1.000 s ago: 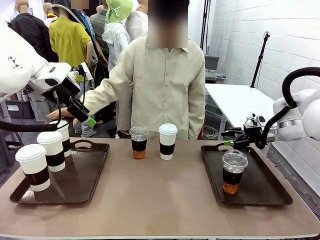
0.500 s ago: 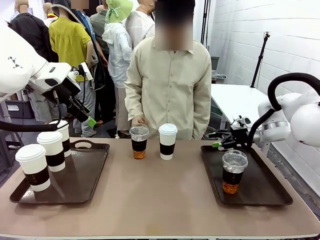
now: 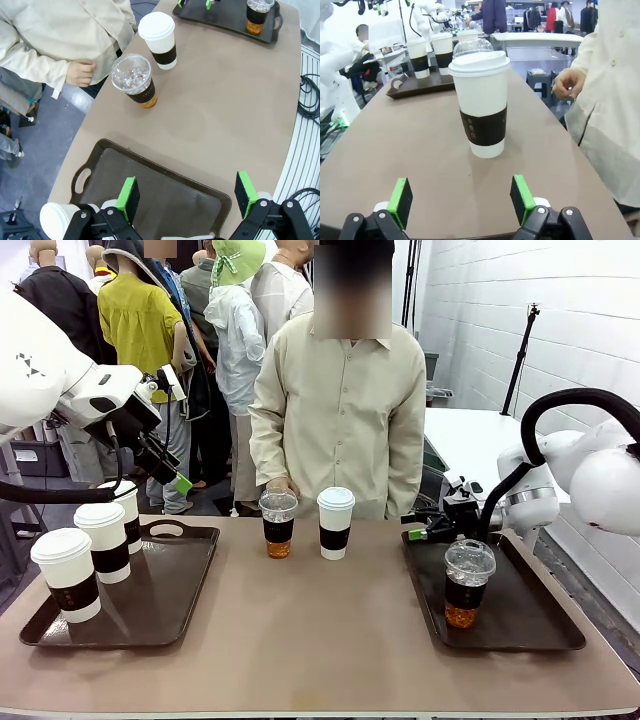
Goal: Distribute the coffee onto the tray.
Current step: Pick up another iced Americano from the middle of the table and place it on the right Handle tray.
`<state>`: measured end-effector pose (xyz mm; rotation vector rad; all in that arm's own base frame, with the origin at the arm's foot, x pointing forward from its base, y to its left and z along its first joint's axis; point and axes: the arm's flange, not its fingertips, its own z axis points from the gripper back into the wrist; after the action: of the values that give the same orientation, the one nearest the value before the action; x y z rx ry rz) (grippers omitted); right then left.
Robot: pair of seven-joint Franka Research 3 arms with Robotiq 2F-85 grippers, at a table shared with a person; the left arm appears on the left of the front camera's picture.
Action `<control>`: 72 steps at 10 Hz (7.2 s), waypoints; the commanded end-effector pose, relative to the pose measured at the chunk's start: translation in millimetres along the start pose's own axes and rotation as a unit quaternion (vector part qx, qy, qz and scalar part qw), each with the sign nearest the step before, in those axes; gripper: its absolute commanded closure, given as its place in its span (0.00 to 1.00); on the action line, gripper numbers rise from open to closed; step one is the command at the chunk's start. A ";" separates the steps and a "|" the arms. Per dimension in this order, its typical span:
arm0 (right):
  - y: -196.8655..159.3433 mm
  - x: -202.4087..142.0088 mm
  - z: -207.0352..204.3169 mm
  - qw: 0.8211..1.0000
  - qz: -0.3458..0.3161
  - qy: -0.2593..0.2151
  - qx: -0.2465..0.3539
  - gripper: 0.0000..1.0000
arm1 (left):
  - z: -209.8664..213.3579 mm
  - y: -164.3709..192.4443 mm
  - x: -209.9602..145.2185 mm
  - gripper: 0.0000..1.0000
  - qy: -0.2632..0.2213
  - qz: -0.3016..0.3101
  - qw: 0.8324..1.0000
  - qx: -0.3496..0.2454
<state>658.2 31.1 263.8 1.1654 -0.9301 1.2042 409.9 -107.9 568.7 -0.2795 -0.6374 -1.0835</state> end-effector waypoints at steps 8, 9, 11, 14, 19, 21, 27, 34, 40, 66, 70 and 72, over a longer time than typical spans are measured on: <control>1.8 -3.7 -23.0 0.998 0.033 -0.020 -0.040 0.00 | 0.2 1.0 -1.0 0.00 -0.004 0.001 1.000 -0.004; 1.8 -3.7 -23.0 0.998 0.033 -0.020 -0.040 0.00 | 0.2 1.0 -1.0 0.00 -0.004 0.001 1.000 -0.004; 1.8 -3.7 -23.0 0.998 0.033 -0.020 -0.040 0.00 | 0.2 1.0 -1.0 0.00 -0.004 0.001 1.000 -0.004; 1.8 -3.7 -23.0 0.998 0.033 -0.020 -0.040 0.00 | 0.2 1.0 -1.0 0.00 -0.004 0.001 1.000 -0.004; 1.8 -3.7 -23.0 0.998 0.033 -0.020 -0.040 0.00 | 0.2 1.0 -1.0 0.00 -0.004 0.001 1.000 -0.004; 1.8 -3.7 -23.0 0.998 0.033 -0.020 -0.040 0.00 | 0.2 1.0 -1.0 0.00 -0.004 0.001 1.000 -0.004; 1.8 -3.7 -23.0 0.998 0.033 -0.020 -0.040 0.00 | 0.2 1.0 -1.0 0.00 -0.004 0.001 1.000 -0.004; -10.3 24.2 -47.3 0.999 0.033 0.000 -0.035 0.00 | 0.2 1.0 -1.0 0.00 -0.004 0.001 1.000 -0.004; -25.9 45.9 -115.6 0.999 0.024 0.015 -0.017 0.00 | 0.2 1.0 -1.0 0.00 -0.004 0.001 1.000 -0.004; -47.0 46.2 -254.2 1.000 0.021 0.002 -0.017 0.00 | 0.2 1.0 -1.0 0.00 -0.004 0.001 1.000 -0.004; -50.8 47.5 -270.9 1.000 0.019 0.008 0.007 0.00 | 0.2 1.0 -1.0 0.00 -0.004 0.001 1.000 -0.004; -50.8 47.3 -276.1 1.000 0.017 0.011 0.023 0.00 | 0.2 1.0 -1.0 0.00 -0.004 0.001 1.000 -0.004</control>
<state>689.8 308.5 246.1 1.1592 -0.9492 1.2626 409.9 -107.8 568.8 -0.2790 -0.6373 -1.0834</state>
